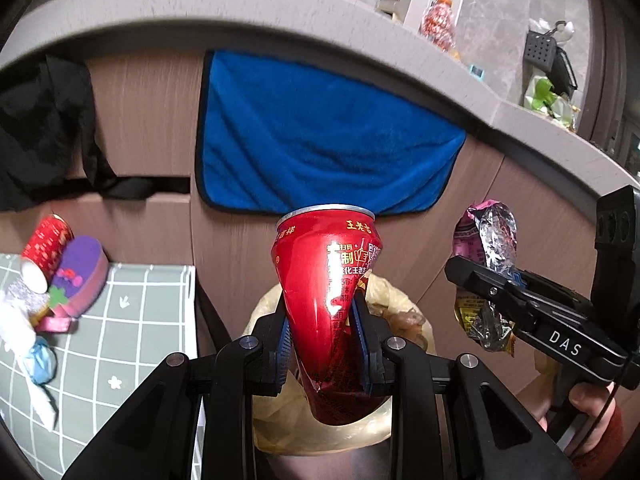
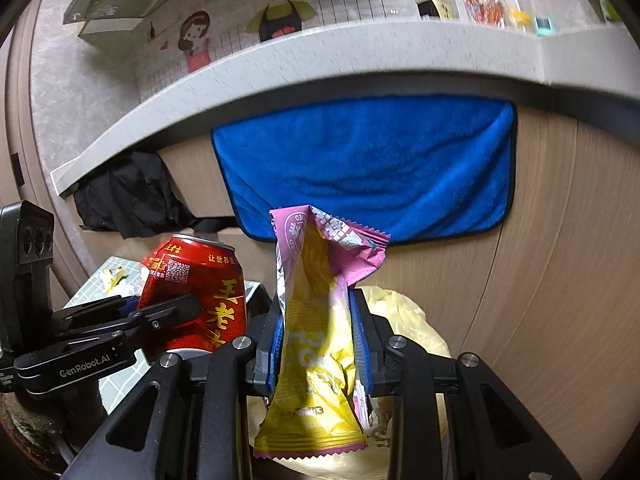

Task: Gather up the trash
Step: 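Open both tools to drop the can and wrapper into the bin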

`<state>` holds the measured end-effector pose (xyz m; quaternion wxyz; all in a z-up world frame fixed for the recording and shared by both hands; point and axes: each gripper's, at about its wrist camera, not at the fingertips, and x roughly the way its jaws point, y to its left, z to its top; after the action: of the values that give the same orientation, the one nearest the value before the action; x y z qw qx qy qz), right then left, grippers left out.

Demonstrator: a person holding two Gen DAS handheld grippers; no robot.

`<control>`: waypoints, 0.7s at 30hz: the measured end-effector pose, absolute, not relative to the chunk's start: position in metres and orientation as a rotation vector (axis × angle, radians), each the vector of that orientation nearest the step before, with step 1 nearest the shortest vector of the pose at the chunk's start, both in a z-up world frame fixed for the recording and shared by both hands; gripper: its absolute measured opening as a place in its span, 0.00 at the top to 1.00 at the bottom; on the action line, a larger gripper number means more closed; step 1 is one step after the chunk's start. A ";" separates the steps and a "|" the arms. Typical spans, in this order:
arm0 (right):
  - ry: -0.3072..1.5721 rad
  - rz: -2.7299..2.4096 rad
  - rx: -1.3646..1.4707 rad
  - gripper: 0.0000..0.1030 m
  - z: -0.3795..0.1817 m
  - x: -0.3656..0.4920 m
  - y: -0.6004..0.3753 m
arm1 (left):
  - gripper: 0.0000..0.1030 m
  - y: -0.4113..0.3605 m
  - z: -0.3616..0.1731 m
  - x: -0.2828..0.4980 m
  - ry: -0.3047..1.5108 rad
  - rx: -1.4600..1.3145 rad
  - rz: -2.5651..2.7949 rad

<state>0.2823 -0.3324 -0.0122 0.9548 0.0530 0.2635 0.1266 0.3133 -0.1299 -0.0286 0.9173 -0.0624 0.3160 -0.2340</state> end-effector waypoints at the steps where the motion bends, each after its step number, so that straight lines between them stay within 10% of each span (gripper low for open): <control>1: 0.544 0.257 0.113 0.73 -0.016 0.286 -0.334 | 0.73 -0.131 -0.032 0.316 0.659 -0.128 -0.482; 18: 0.689 0.270 0.225 0.70 -0.077 0.329 -0.346 | 0.73 -0.140 -0.086 0.364 0.832 -0.148 -0.530; 21: 0.700 0.268 0.249 0.50 -0.083 0.331 -0.348 | 0.53 -0.137 -0.093 0.371 0.864 -0.181 -0.561</control>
<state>0.3312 -0.3477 -0.0830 0.9231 0.1213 0.3408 0.1305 0.3712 -0.1366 -0.0931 0.8662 -0.0866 0.4128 -0.2678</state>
